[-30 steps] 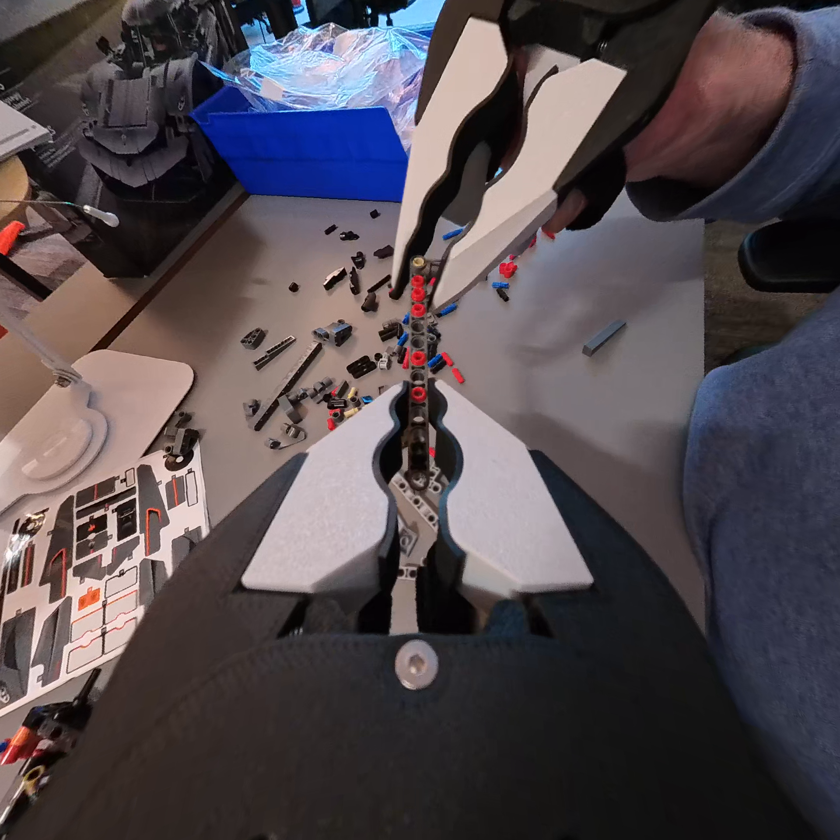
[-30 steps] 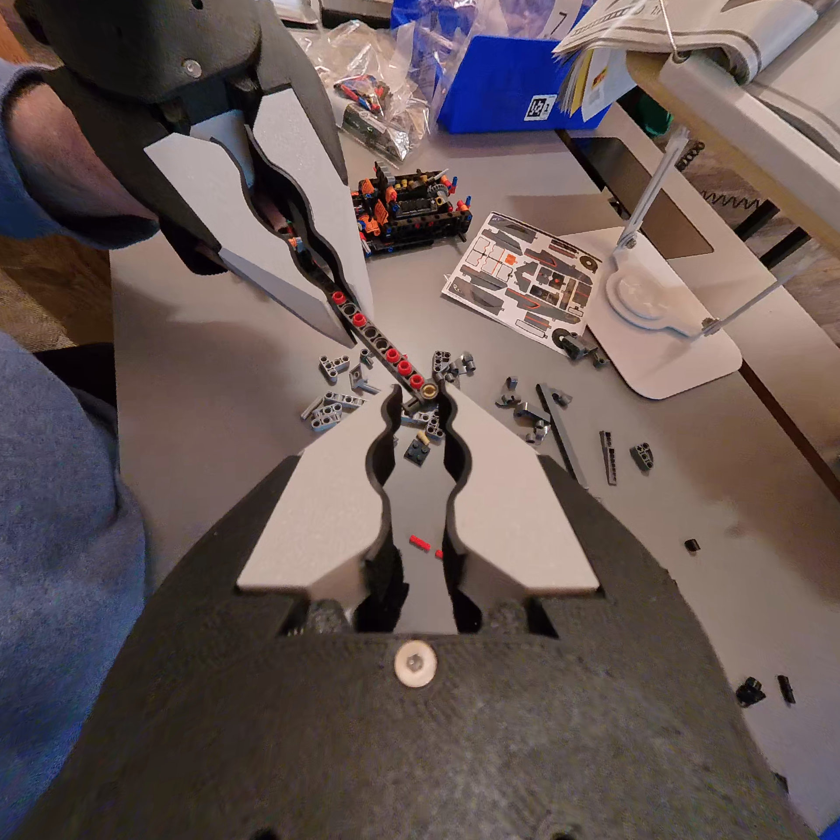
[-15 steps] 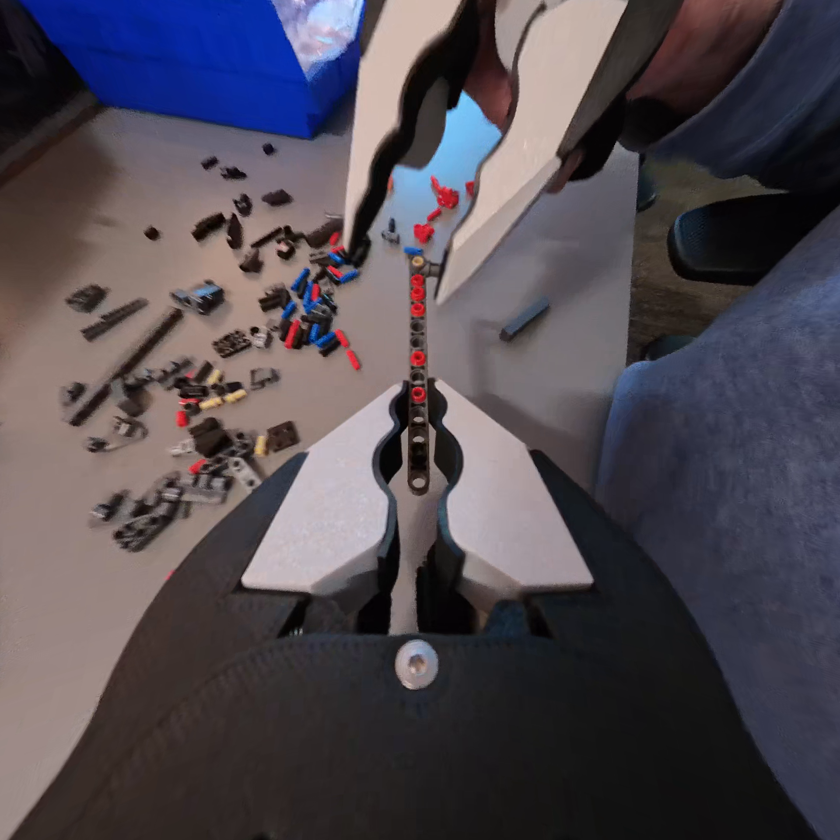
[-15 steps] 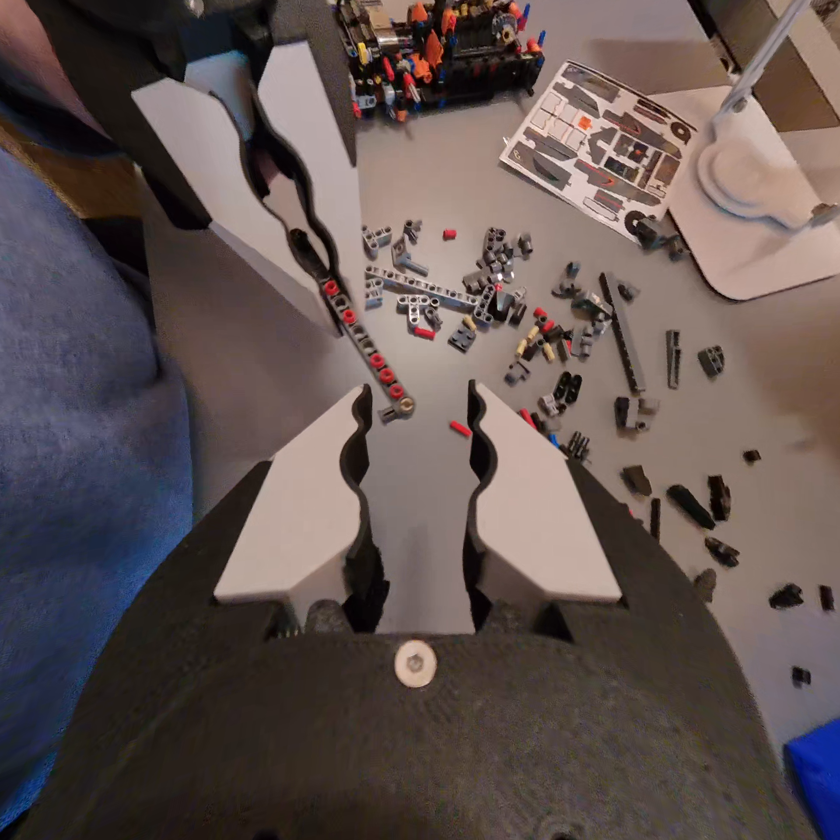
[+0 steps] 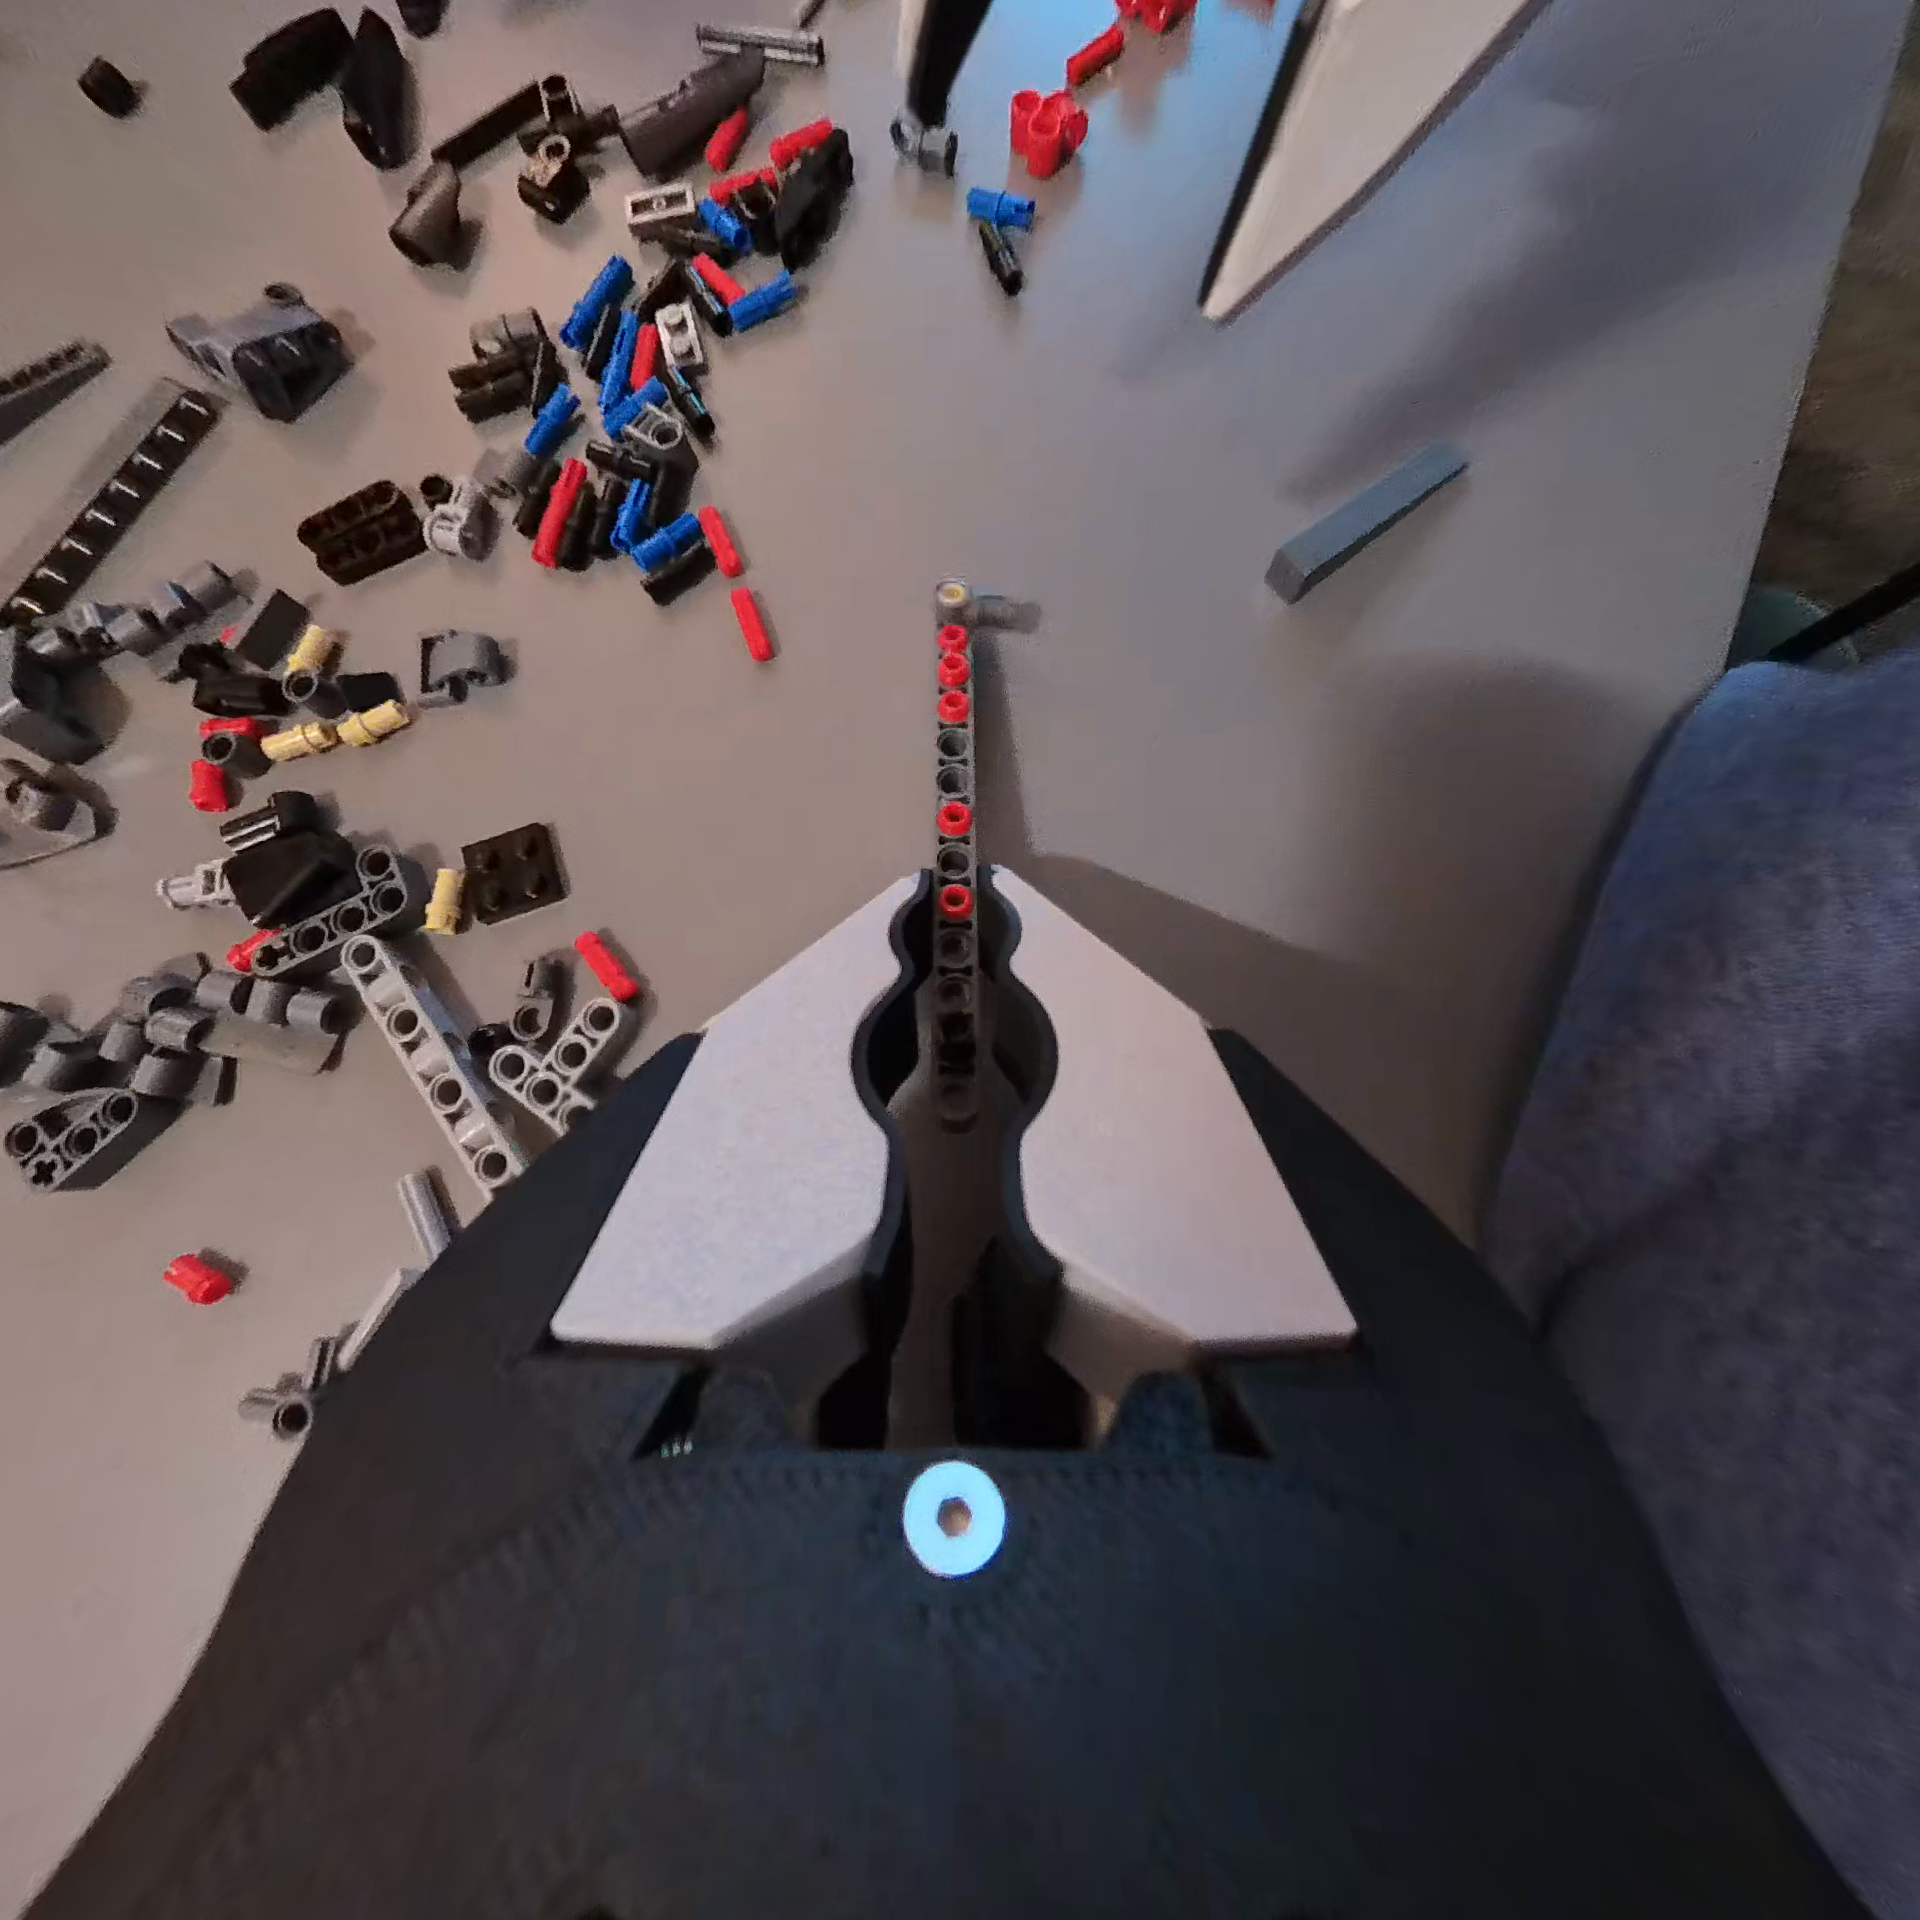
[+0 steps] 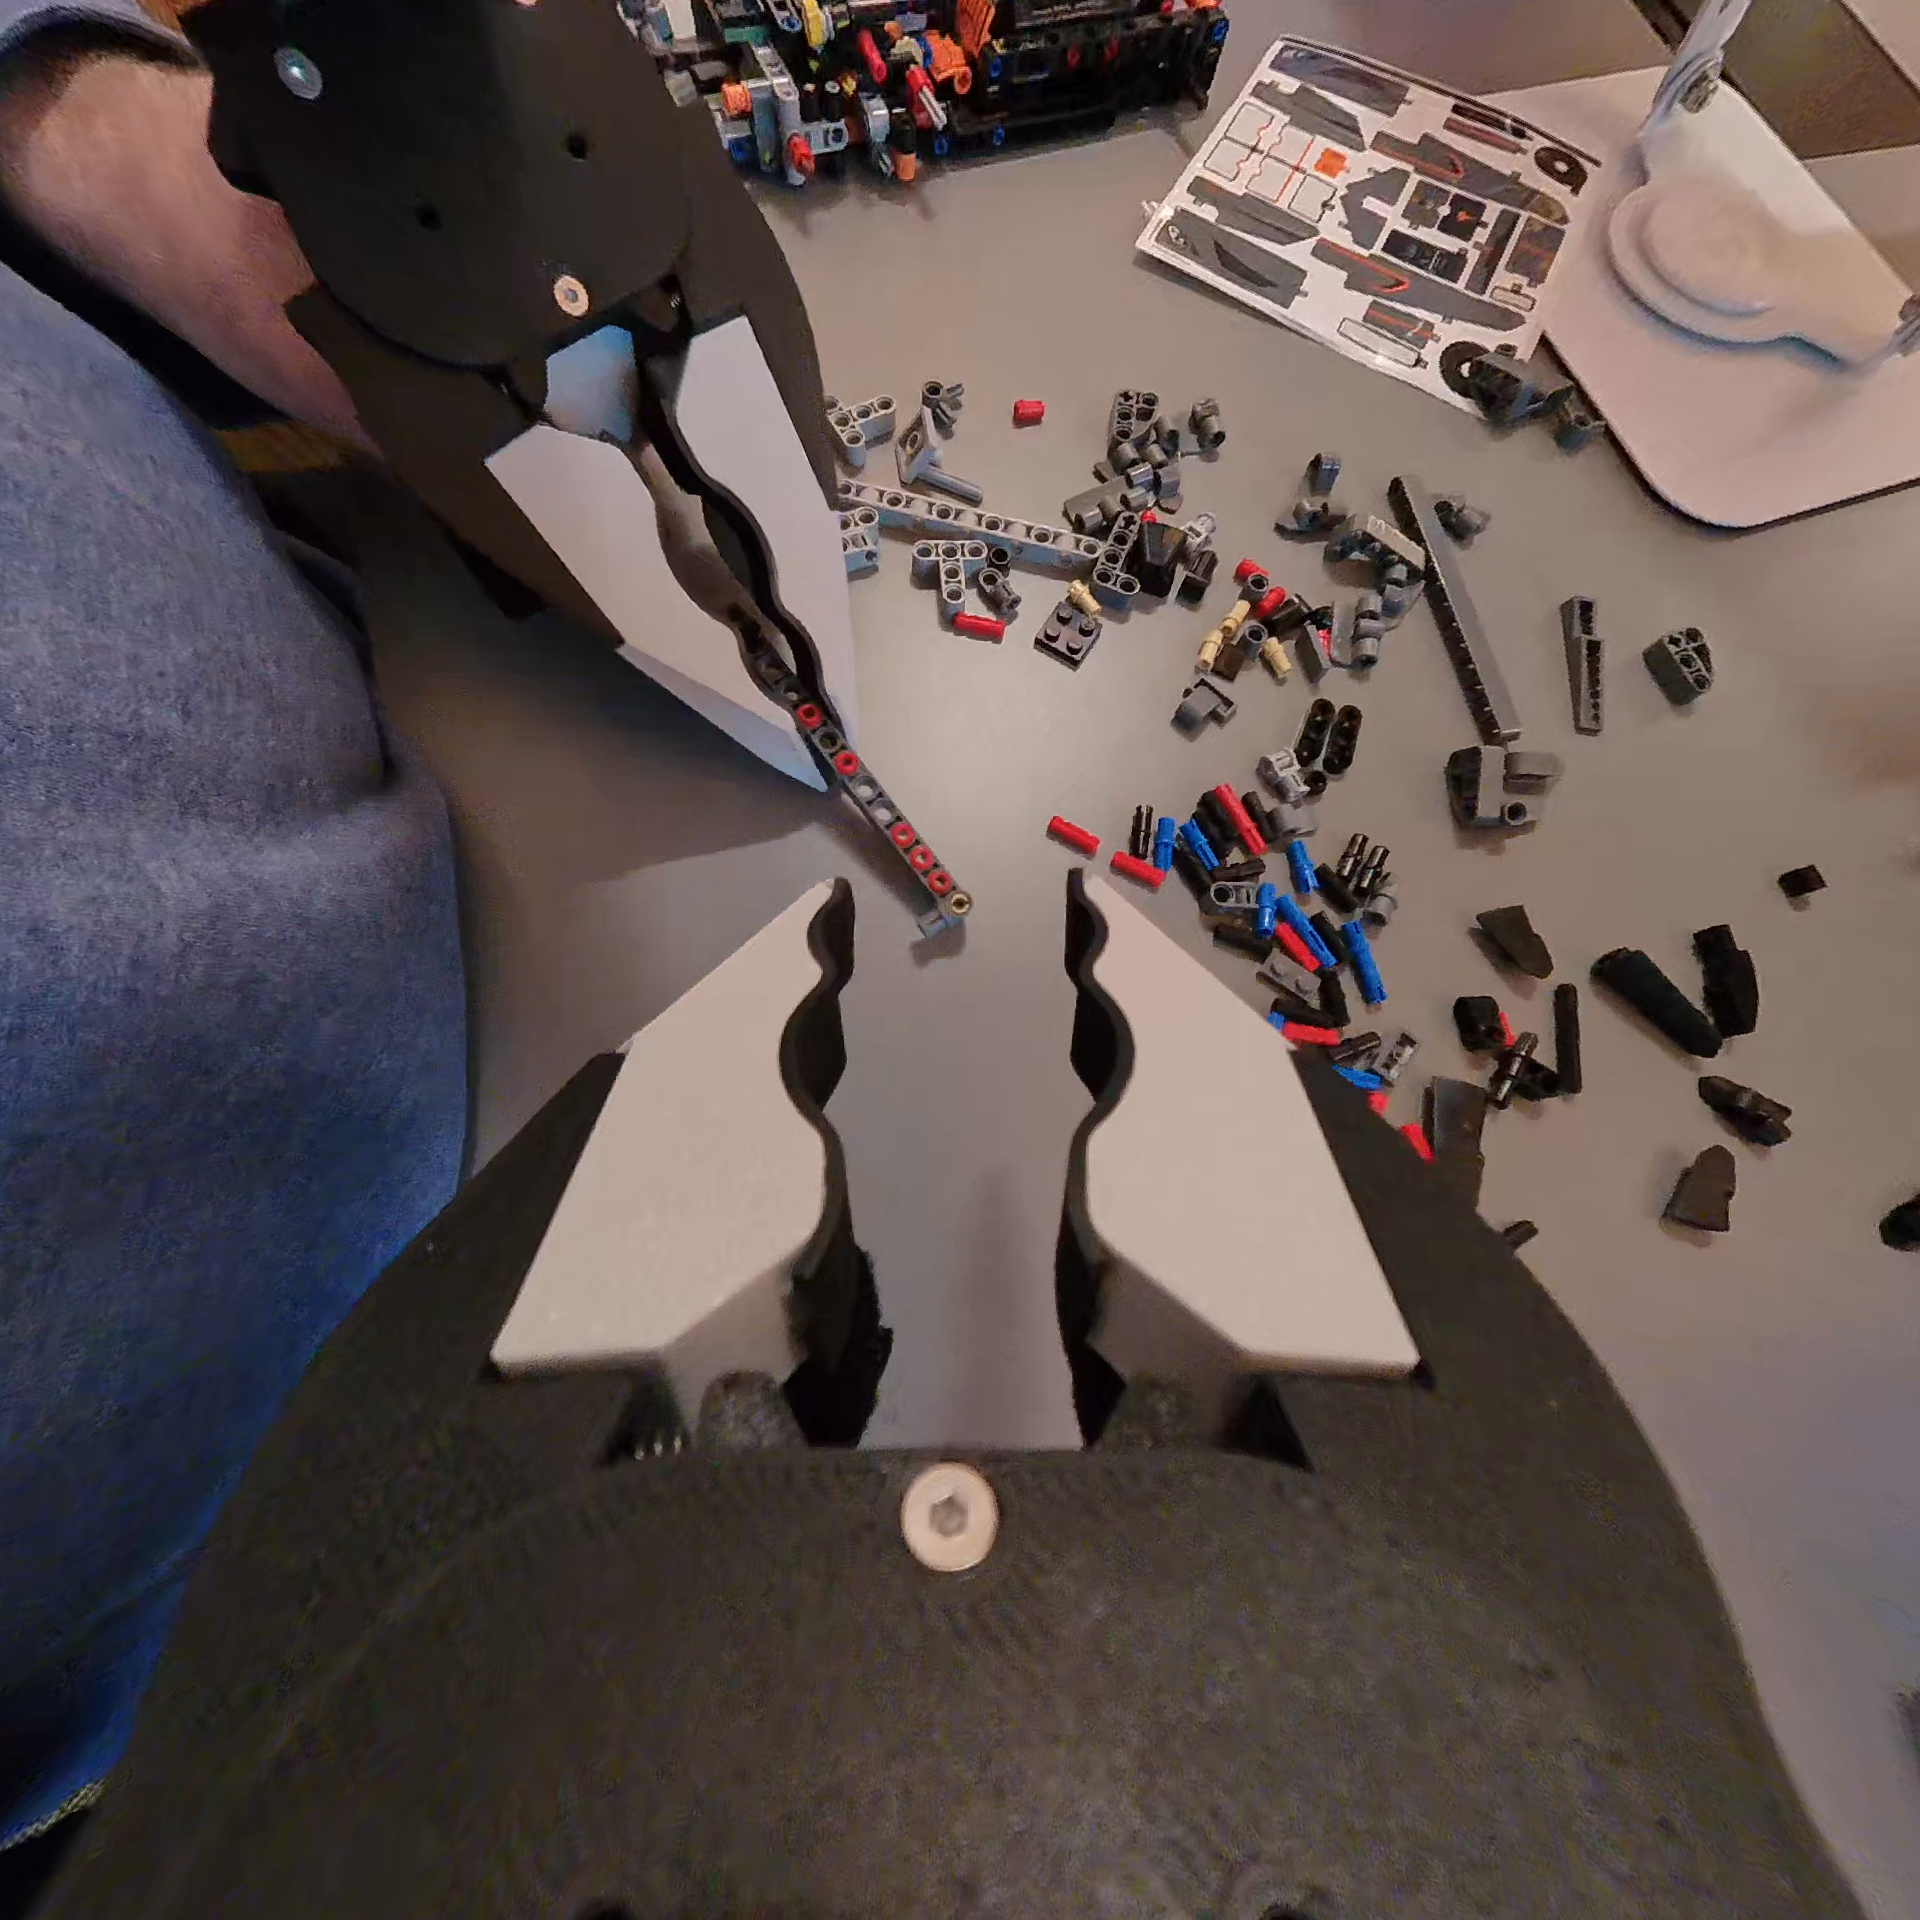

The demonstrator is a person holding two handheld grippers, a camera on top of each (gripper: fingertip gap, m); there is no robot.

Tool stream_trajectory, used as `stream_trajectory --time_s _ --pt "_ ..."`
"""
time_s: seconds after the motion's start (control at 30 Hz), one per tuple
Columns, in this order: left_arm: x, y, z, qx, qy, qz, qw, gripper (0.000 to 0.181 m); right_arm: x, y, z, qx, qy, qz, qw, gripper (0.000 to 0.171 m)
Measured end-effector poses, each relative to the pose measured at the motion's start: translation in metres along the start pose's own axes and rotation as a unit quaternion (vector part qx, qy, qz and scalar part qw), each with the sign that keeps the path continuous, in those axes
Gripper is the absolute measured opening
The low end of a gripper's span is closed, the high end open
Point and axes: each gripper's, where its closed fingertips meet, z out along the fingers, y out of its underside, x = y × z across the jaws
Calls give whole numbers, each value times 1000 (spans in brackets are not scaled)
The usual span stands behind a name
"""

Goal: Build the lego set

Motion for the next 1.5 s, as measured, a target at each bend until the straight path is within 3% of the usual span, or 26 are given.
stream_trajectory --time_s 0.17,0.5,0.8,1.07,1.27,1.4,1.5 --pt "-6 -2 3 -2 -9 -3 1000 5 2 2 -3 11 2 5 1000 39" --pt "-10 -11 -7 31 -19 3 999 32 10 7 -28 21 36 21 999 40" --pt "-13 -5 -35 49 -20 11 999 32 5 43 -54 -16 52 66 996 35" --pt "-3 0 -37 44 -15 20 999 28 -36 74 -23 -77 -2 73 994 33" --pt "0 -4 -43 54 -22 23 998 26 -47 80 1 -118 2 56 991 31" --pt "-1 -3 -43 57 -26 21 998 28 -49 75 11 -114 -1 42 993 6" --pt "-2 -2 -44 61 -27 19 998 28 -48 73 13 -113 -7 39 993 5"
